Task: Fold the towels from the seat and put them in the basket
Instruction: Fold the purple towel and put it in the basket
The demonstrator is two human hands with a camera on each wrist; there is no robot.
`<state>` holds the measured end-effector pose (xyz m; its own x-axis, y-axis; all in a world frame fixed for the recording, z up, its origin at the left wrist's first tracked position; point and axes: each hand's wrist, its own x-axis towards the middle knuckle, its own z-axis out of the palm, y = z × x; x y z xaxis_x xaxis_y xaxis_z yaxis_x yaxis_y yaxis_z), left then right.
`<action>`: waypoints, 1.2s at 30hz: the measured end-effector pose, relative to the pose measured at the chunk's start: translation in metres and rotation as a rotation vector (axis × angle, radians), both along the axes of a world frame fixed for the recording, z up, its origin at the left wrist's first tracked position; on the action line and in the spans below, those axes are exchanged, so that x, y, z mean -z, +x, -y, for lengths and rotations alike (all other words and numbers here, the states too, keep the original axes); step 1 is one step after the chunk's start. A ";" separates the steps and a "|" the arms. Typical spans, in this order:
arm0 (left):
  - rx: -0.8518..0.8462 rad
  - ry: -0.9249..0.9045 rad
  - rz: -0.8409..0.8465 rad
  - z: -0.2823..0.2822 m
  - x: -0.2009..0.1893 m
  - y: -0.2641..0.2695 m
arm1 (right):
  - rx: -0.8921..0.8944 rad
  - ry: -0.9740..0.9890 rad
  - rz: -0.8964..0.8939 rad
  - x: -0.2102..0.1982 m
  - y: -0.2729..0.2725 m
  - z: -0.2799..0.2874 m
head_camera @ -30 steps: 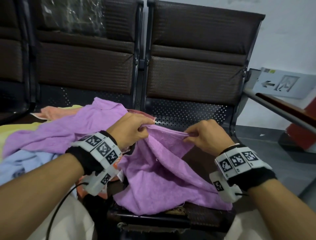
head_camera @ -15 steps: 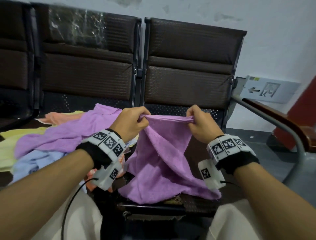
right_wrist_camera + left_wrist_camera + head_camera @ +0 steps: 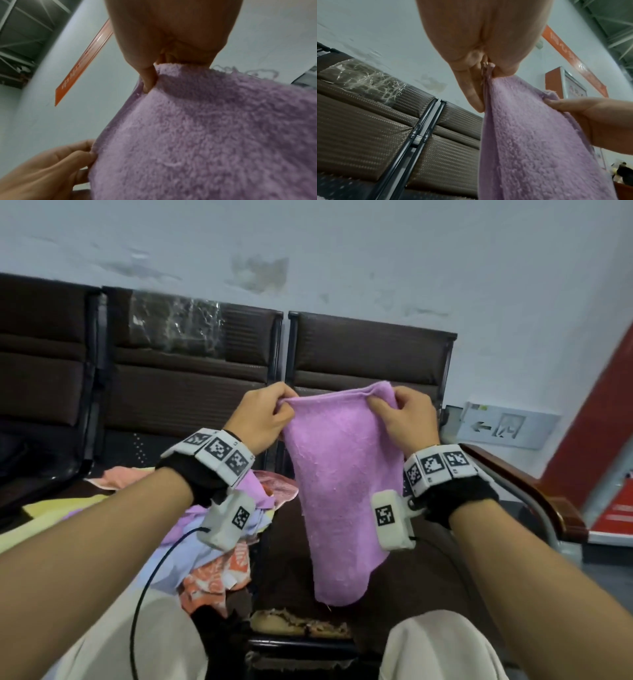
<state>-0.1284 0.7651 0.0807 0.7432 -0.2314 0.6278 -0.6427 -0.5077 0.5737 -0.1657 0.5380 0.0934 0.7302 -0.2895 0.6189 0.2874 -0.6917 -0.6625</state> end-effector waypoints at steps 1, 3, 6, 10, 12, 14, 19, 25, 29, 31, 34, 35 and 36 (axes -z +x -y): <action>0.015 0.010 -0.037 0.003 0.000 0.007 | 0.009 -0.018 -0.027 0.000 0.006 0.003; 0.011 0.048 -0.073 0.013 -0.001 0.021 | 0.037 -0.038 -0.076 0.002 0.016 0.008; -0.047 0.070 -0.028 0.032 -0.006 0.041 | 0.060 0.002 -0.065 0.003 0.028 0.014; -0.048 -0.041 0.025 0.047 -0.011 0.048 | -0.009 0.086 0.063 0.005 0.024 0.014; -0.011 -0.076 0.061 0.045 -0.003 0.038 | -0.076 0.105 0.086 0.016 0.012 0.015; 0.033 -0.077 0.082 0.038 0.016 0.021 | -0.158 0.096 0.037 0.036 -0.005 0.015; 0.167 -0.021 -0.067 0.014 0.090 -0.038 | -0.282 0.149 -0.139 0.114 -0.063 0.010; 0.329 0.152 -0.496 -0.003 0.165 -0.092 | -0.208 0.119 -0.442 0.193 -0.123 0.009; 0.288 0.270 -0.573 -0.006 0.187 -0.094 | -0.157 0.044 -0.570 0.211 -0.127 0.011; 0.257 0.217 -0.577 -0.003 0.190 -0.086 | -0.139 0.036 -0.587 0.213 -0.117 0.011; 0.205 0.160 -0.541 0.003 0.191 -0.062 | -0.101 0.012 -0.611 0.211 -0.092 0.014; 0.192 0.139 -0.543 0.006 0.190 -0.050 | -0.093 0.009 -0.617 0.211 -0.080 0.016; 0.179 0.113 -0.554 0.011 0.192 -0.034 | -0.085 0.010 -0.624 0.211 -0.065 0.019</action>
